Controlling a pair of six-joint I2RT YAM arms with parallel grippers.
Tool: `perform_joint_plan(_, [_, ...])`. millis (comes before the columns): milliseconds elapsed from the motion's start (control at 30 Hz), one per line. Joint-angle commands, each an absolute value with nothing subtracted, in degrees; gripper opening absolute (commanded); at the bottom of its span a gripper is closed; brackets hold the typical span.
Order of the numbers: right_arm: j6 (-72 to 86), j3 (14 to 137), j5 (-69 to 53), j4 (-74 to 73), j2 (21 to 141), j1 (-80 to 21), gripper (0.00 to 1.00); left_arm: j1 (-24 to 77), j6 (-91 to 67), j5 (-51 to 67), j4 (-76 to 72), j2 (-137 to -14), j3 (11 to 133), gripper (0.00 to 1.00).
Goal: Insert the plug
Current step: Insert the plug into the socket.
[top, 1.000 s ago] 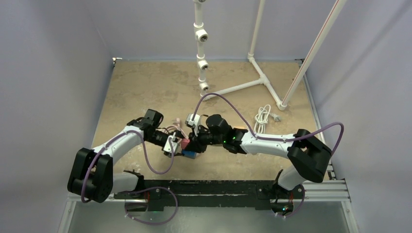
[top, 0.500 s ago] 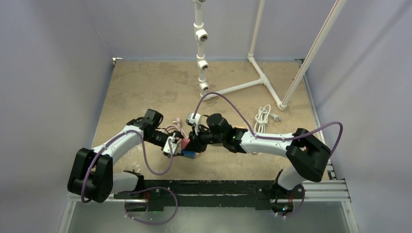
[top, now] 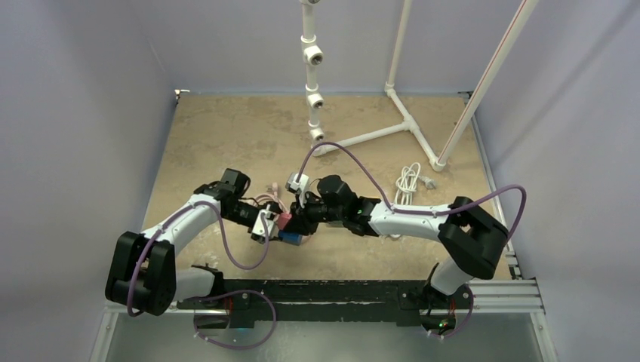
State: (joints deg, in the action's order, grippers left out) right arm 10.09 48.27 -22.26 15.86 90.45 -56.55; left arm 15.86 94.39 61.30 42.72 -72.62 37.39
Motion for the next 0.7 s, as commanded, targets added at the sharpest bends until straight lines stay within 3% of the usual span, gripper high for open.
perform_joint_plan(0, [8.8, 47.5, -15.2, 1.2, 96.3, -54.8, 0.00, 13.8, 99.2, 58.7, 50.3, -71.5, 39.6, 0.00])
perform_joint_plan(433, [7.3, 52.6, -15.2, -4.3, 100.3, -53.7, 0.00, 12.0, 111.1, 60.5, 66.1, -72.4, 42.7, 0.00])
perform_joint_plan(667, [6.9, 54.2, -15.1, 0.4, 97.7, -53.0, 0.00, 11.7, 113.3, 61.2, 69.0, -72.7, 41.9, 0.00])
